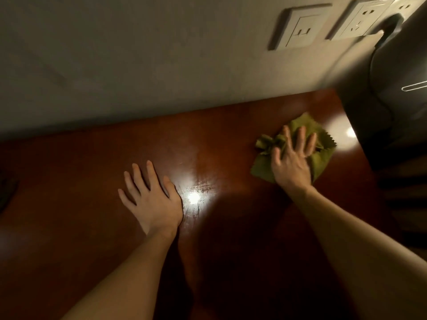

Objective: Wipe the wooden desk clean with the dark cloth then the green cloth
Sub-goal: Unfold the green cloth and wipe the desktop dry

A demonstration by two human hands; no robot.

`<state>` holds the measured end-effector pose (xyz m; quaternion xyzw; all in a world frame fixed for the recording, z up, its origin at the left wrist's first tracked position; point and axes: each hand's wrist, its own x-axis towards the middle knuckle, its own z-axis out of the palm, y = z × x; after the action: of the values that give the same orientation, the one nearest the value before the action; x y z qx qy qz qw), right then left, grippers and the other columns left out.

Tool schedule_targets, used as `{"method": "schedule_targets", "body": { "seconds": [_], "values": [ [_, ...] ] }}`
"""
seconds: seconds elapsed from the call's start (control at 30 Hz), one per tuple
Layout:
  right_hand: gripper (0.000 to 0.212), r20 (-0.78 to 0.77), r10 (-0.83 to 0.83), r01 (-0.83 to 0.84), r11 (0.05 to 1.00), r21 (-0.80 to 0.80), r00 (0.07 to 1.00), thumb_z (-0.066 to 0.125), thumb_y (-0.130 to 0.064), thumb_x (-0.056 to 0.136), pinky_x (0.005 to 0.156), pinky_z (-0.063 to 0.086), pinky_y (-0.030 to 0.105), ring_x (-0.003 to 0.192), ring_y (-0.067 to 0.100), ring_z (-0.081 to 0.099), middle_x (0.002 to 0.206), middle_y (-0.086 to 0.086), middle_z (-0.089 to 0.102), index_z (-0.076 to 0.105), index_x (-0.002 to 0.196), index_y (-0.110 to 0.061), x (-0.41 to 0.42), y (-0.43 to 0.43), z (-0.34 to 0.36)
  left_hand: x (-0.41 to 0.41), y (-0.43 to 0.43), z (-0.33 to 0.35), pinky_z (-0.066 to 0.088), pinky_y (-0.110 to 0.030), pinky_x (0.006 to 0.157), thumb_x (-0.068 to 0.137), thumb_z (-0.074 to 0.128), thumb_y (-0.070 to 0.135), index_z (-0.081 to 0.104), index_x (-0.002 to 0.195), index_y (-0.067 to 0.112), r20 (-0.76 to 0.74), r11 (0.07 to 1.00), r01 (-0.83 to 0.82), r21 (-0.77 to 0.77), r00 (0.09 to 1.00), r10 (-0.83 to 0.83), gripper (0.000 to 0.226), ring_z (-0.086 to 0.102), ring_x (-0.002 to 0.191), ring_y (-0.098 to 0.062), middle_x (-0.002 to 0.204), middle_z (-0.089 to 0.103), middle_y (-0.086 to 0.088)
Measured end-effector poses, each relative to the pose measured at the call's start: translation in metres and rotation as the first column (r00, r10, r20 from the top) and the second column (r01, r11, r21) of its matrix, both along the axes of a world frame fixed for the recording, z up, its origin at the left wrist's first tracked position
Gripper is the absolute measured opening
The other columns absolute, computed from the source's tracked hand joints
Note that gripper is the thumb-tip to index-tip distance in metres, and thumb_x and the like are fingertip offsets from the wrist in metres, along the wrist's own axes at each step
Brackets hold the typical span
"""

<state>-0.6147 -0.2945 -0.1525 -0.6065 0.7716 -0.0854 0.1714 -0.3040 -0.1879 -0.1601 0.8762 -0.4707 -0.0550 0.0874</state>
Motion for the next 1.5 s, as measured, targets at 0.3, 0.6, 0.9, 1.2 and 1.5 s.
{"method": "schedule_targets", "body": {
  "seconds": [0.3, 0.6, 0.9, 1.2, 1.5],
  "values": [
    [0.064, 0.189, 0.683, -0.703, 0.709, 0.063, 0.706, 0.034, -0.053, 0.106, 0.125, 0.023, 0.064, 0.152, 0.019, -0.039, 0.174, -0.013, -0.013, 0.012, 0.166, -0.042, 0.202, 0.019, 0.0, -0.001, 0.0, 0.003, 0.007, -0.06, 0.129, 0.097, 0.031, 0.042, 0.024, 0.167, 0.028, 0.003, 1.0, -0.005, 0.01, 1.0, 0.005, 0.071, 0.006, 0.163, -0.028, 0.175, 0.018, -0.007],
    [0.069, -0.065, 0.44, -0.444, 0.894, -0.064, 0.896, 0.027, -0.056, 0.1, 0.131, 0.003, 0.052, 0.162, 0.031, 0.005, 0.173, 0.004, 0.022, 0.035, 0.163, -0.03, 0.031, -0.059, -0.01, 0.0, 0.0, 0.002, 0.004, -0.059, 0.129, 0.107, 0.025, 0.048, 0.023, 0.167, 0.029, -0.012, 1.0, -0.005, -0.012, 1.0, 0.005, 0.063, 0.004, 0.163, -0.027, 0.175, 0.017, -0.006],
    [0.073, -0.014, -0.072, 0.073, 0.997, 0.023, 0.997, 0.024, -0.056, 0.101, 0.13, 0.002, 0.057, 0.16, 0.028, -0.021, 0.176, -0.001, -0.008, 0.013, 0.168, -0.03, -0.043, 0.004, 0.003, -0.007, -0.007, 0.007, 0.018, -0.062, 0.126, 0.109, 0.025, 0.037, 0.028, 0.164, 0.01, 0.102, 0.992, 0.09, 0.089, 0.99, -0.099, 0.061, 0.02, 0.158, -0.042, 0.169, 0.03, -0.021],
    [0.068, -0.128, 0.435, -0.443, 0.895, -0.044, 0.891, 0.032, -0.063, 0.1, 0.129, -0.001, 0.058, 0.162, 0.026, -0.009, 0.176, -0.002, 0.007, 0.022, 0.165, -0.042, 0.06, 0.016, -0.005, -0.124, -0.049, 0.024, 0.024, -0.051, 0.125, 0.099, 0.051, 0.024, 0.045, 0.157, 0.019, -0.098, 0.985, 0.165, -0.046, 0.981, -0.169, 0.058, 0.026, 0.158, -0.027, 0.168, 0.036, -0.007],
    [0.069, -0.016, 0.297, -0.297, 0.952, -0.069, 0.955, 0.035, -0.058, 0.102, 0.128, -0.011, 0.041, 0.162, 0.03, -0.008, 0.176, 0.003, 0.007, 0.021, 0.166, -0.037, -0.027, -0.103, -0.008, -0.148, -0.053, -0.004, 0.013, -0.051, 0.128, 0.107, 0.041, 0.032, 0.035, 0.162, 0.024, -0.026, 0.996, 0.07, -0.058, 0.997, -0.071, 0.056, 0.011, 0.163, -0.028, 0.173, 0.024, -0.01]
  ]
}}
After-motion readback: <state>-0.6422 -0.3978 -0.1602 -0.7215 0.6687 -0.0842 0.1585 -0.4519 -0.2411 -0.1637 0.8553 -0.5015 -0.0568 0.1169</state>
